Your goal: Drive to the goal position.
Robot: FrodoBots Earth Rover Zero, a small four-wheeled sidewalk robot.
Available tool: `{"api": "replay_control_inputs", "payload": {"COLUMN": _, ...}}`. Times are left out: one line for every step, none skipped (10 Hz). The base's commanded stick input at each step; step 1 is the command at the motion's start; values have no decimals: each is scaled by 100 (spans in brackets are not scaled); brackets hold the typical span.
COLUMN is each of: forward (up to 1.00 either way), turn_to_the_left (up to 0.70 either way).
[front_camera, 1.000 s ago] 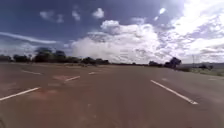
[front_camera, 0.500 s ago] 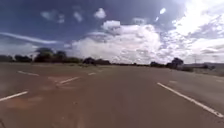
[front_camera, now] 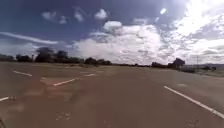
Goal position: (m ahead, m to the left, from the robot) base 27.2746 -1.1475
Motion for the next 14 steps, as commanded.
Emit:
{"api": "replay_control_inputs", "payload": {"forward": 100, "turn_to_the_left": 0}}
{"api": "replay_control_inputs", "payload": {"forward": 100, "turn_to_the_left": 0}}
{"api": "replay_control_inputs", "payload": {"forward": 100, "turn_to_the_left": 0}}
{"api": "replay_control_inputs", "payload": {"forward": 100, "turn_to_the_left": 0}}
{"api": "replay_control_inputs", "payload": {"forward": 100, "turn_to_the_left": 0}}
{"api": "replay_control_inputs", "payload": {"forward": 100, "turn_to_the_left": 0}}
{"api": "replay_control_inputs", "payload": {"forward": 100, "turn_to_the_left": 0}}
{"api": "replay_control_inputs", "payload": {"forward": 100, "turn_to_the_left": 0}}
{"api": "replay_control_inputs", "payload": {"forward": 100, "turn_to_the_left": 0}}
{"api": "replay_control_inputs", "payload": {"forward": 100, "turn_to_the_left": 0}}
{"api": "replay_control_inputs", "payload": {"forward": 100, "turn_to_the_left": 0}}
{"api": "replay_control_inputs", "payload": {"forward": 100, "turn_to_the_left": 0}}
{"api": "replay_control_inputs", "payload": {"forward": 100, "turn_to_the_left": 0}}
{"api": "replay_control_inputs", "payload": {"forward": 100, "turn_to_the_left": 0}}
